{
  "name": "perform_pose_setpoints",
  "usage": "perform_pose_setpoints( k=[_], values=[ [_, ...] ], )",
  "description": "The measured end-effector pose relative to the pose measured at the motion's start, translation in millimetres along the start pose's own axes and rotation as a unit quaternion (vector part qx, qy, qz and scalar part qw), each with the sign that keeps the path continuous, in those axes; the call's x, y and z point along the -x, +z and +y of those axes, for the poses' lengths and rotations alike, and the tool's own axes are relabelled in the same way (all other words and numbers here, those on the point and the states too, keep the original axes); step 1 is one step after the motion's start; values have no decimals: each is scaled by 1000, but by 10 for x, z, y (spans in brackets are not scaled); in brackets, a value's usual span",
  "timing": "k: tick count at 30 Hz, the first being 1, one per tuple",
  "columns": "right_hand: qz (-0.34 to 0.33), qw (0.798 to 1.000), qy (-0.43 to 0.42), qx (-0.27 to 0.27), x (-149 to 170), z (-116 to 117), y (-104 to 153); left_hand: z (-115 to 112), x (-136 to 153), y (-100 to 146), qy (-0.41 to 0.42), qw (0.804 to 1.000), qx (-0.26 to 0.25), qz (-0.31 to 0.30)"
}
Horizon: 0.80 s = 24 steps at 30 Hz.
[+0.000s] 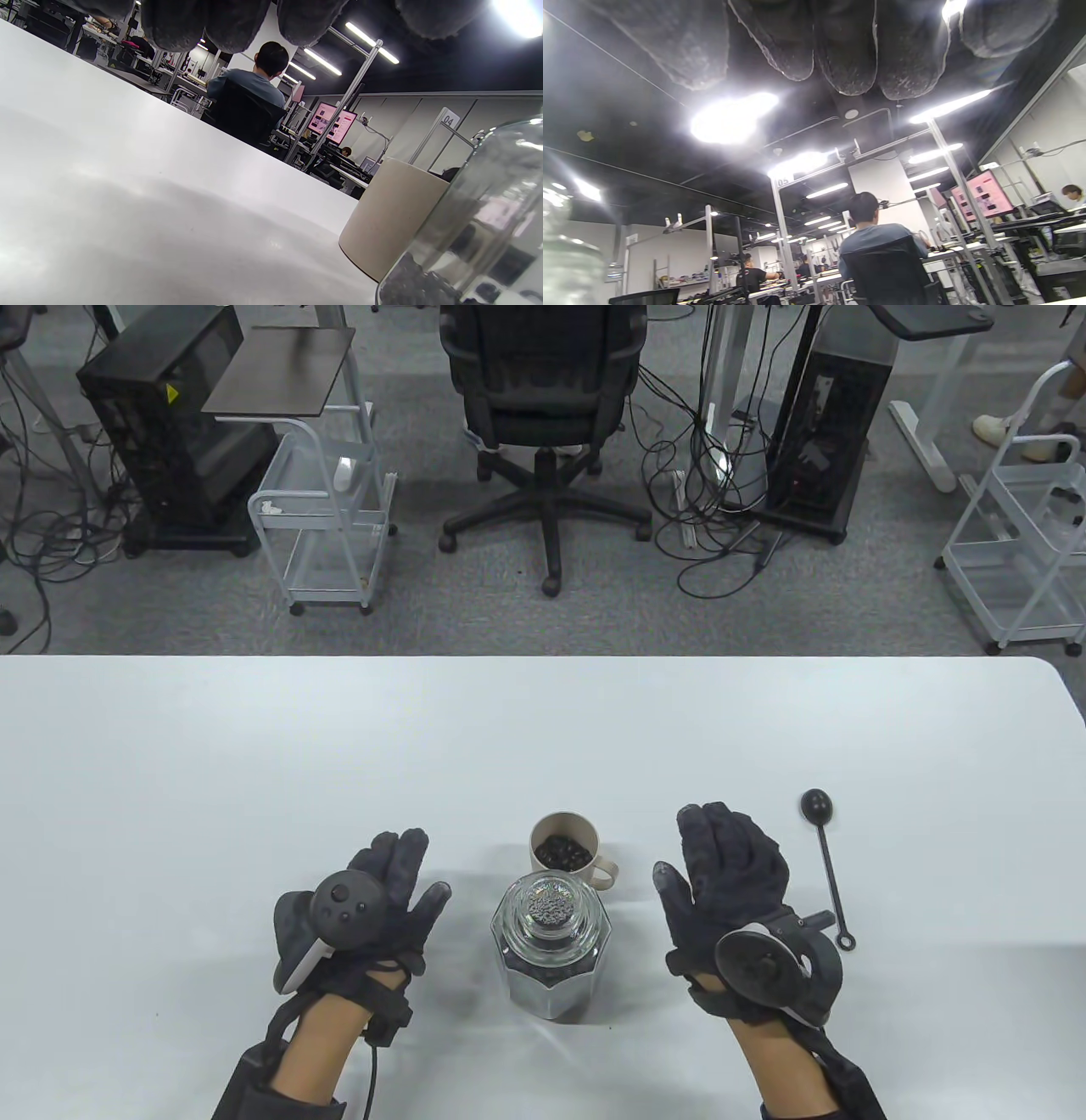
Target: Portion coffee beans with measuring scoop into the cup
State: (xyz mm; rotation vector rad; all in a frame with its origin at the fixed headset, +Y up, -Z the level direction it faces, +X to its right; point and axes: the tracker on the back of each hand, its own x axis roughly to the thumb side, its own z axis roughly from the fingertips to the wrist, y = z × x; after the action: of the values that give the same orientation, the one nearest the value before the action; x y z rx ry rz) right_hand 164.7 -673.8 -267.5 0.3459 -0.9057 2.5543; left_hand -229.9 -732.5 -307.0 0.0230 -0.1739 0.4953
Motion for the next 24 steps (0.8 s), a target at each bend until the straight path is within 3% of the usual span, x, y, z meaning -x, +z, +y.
perform_pose_setpoints(
  k=[10, 16, 24],
  values=[
    [63, 995, 21, -79, 348, 201, 135, -66, -69, 38, -29, 999, -14, 2],
    [127, 970, 24, -208, 470, 368, 181, -109, -60, 14, -75, 997, 11, 14],
    [140, 965, 14, -221, 489, 415, 200, -97, -5, -2, -69, 997, 18, 23]
  ],
)
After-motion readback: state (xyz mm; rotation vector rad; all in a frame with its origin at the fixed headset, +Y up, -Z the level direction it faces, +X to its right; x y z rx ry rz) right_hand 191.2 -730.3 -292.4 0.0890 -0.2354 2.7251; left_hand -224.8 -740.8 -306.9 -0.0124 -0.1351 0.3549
